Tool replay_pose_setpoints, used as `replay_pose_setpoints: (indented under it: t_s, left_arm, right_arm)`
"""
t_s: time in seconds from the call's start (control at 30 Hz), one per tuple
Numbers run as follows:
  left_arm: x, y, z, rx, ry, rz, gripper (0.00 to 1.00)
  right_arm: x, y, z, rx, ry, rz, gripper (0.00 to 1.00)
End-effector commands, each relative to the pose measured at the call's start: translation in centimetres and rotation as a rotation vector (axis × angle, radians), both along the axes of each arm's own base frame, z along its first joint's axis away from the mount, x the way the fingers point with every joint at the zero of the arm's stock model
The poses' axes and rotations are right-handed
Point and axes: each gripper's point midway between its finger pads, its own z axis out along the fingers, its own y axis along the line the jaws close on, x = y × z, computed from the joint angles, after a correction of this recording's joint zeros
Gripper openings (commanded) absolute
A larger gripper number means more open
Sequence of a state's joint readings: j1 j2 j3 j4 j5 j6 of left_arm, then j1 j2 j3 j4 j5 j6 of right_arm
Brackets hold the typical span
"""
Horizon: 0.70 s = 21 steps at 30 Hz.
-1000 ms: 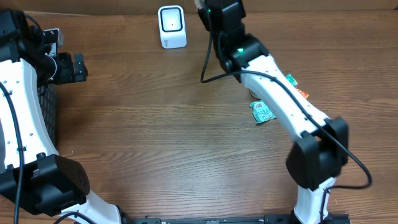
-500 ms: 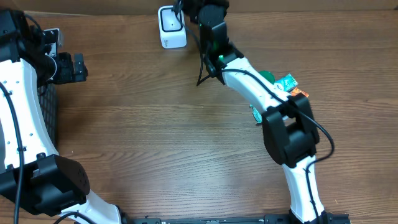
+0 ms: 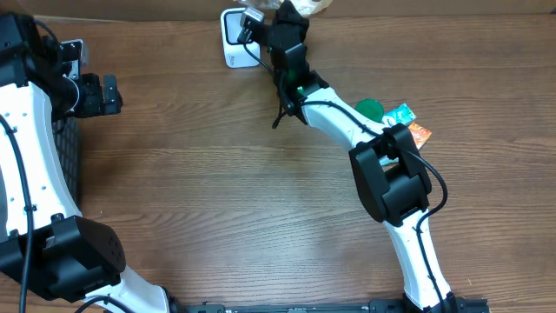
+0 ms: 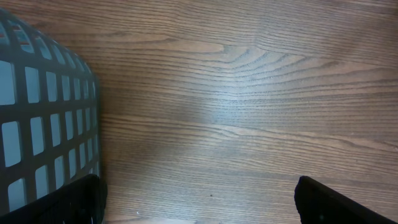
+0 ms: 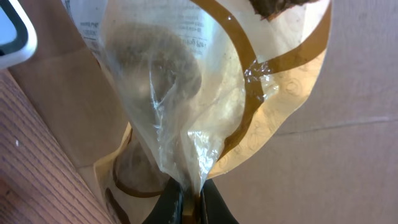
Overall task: Scan the item barcode
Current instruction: 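Hold the Pantree bag in front of the white scanner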
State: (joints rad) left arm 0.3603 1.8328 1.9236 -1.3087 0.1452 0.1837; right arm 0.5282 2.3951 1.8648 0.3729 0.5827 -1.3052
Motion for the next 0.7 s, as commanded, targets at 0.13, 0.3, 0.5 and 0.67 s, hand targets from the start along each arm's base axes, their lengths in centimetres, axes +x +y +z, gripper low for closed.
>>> replay_pose_setpoints:
  t_s: [0.13,0.3,0.5,0.67]
  left_arm:
    - [0.0,0.0,0.1,0.005,-0.004,-0.012,1.00]
    - [0.0,0.0,0.1,0.005,-0.004,-0.012,1.00]
    - [0.0,0.0,0.1,0.005,-0.004,-0.012,1.00]
    - [0.0,0.0,0.1,0.005,-0.004,-0.012,1.00]
  right_arm:
    - [-0.8,2.0,0.0,0.037,0.010,0.025,0.04]
    - [-0.8,2.2,-0.4,0.033,0.016,0.026,0.04]
    - [-1.1,2.4,0.0,0.041,-0.002,0.013,0.04]
    - [-1.9,3.2,1.2,0.109,-0.019,0.002,0.04]
